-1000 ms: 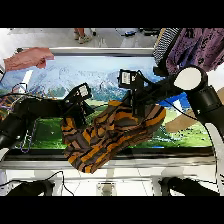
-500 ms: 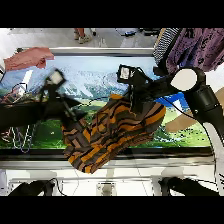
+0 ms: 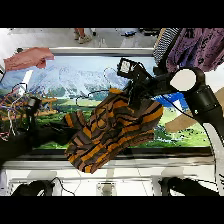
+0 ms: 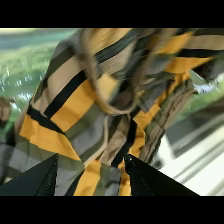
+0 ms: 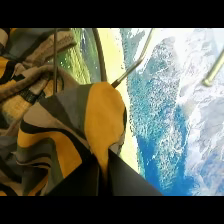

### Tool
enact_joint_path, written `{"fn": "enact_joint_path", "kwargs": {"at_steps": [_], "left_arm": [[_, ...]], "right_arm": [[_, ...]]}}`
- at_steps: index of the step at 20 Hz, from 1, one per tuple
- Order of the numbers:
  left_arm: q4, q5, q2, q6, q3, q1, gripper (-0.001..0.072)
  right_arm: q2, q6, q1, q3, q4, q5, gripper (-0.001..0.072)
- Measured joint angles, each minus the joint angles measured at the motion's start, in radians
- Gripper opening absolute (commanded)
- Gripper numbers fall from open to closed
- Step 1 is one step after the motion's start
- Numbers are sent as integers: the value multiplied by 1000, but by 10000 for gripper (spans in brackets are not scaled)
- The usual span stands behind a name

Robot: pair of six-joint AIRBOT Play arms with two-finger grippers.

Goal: Fold the clothes and pants, and hang the long-sleeved shirts on hangers.

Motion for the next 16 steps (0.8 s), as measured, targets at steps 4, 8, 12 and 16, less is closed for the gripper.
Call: {"fn": "enact_joint_path", "kwargs": {"at_steps": [4, 8, 12, 16], "left_arm": [[-66, -231, -122, -10, -95, -110, 478], [-89, -400, -297, -3, -74, -246, 480], [-98, -499, -407, 10, -17, -319, 476], [-99, -563, -449, 14, 6, -339, 476]], "right_arm": [[2, 3, 0, 0, 20, -3, 21], [2, 5, 0, 1, 43, -5, 21], [2, 5, 0, 1, 52, -5, 21], [2, 5, 0, 1, 60, -5, 21]]}}
